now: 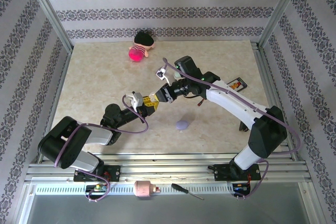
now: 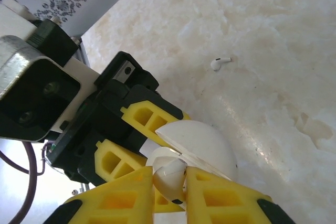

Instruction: Insert the wireless bluetooth earbuds into the charging case

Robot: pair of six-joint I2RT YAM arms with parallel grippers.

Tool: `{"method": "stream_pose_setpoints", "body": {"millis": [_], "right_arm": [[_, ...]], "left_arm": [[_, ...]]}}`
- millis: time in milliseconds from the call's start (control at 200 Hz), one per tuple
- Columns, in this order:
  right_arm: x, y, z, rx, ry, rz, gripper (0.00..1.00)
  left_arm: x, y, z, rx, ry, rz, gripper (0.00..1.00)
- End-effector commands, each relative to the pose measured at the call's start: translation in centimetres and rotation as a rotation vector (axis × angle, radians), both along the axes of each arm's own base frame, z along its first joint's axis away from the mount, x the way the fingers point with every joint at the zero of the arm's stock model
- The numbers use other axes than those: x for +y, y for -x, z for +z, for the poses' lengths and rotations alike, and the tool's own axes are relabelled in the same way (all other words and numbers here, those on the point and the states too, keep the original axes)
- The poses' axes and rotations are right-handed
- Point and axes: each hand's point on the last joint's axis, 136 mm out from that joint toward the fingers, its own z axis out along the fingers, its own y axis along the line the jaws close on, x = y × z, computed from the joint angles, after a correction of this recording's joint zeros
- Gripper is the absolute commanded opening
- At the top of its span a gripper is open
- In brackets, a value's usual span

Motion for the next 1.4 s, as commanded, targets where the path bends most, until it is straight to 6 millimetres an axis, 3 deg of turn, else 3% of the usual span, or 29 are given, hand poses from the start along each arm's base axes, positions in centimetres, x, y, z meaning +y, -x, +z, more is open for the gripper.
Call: {"method": "stream_pose_setpoints", "body": {"millis": [0, 135, 300, 450, 884, 1189, 1394], "right_arm": [[0.1, 0.5, -1.5, 0.031, 0.071, 0.001, 0.19], [-0.3, 0.0, -1.9, 0.012, 0.111, -0.028, 0.23], [-0.9, -0.3, -0.8, -0.041, 0.115, -0.062, 0.46], [-1.7, -0.8, 0.3, -0.100, 0.124, -0.111, 0.57], [-0.4, -1.8, -0.3, -0.108, 0.170, -0.124, 0.62], [-2.2, -4.1, -1.7, -0.087, 0.270, -0.288, 0.59], [-1.6, -3.4, -0.9, -0.070, 0.225, -0.255, 0.61]], "left_arm": [[0.2, -0.1, 2.7, -0.095, 0.044, 0.017, 0.11], [0.2, 0.0, 2.5, -0.093, 0.042, 0.016, 0.11], [0.3, -0.1, 2.4, -0.092, 0.038, 0.020, 0.11], [0.2, -0.1, 2.0, -0.088, 0.030, 0.016, 0.11], [0.0, 0.0, 1.8, -0.083, 0.027, 0.002, 0.11], [0.0, 0.2, 1.9, -0.085, 0.026, -0.003, 0.11], [0.0, 0.3, 1.8, -0.088, 0.024, -0.005, 0.11]]}}
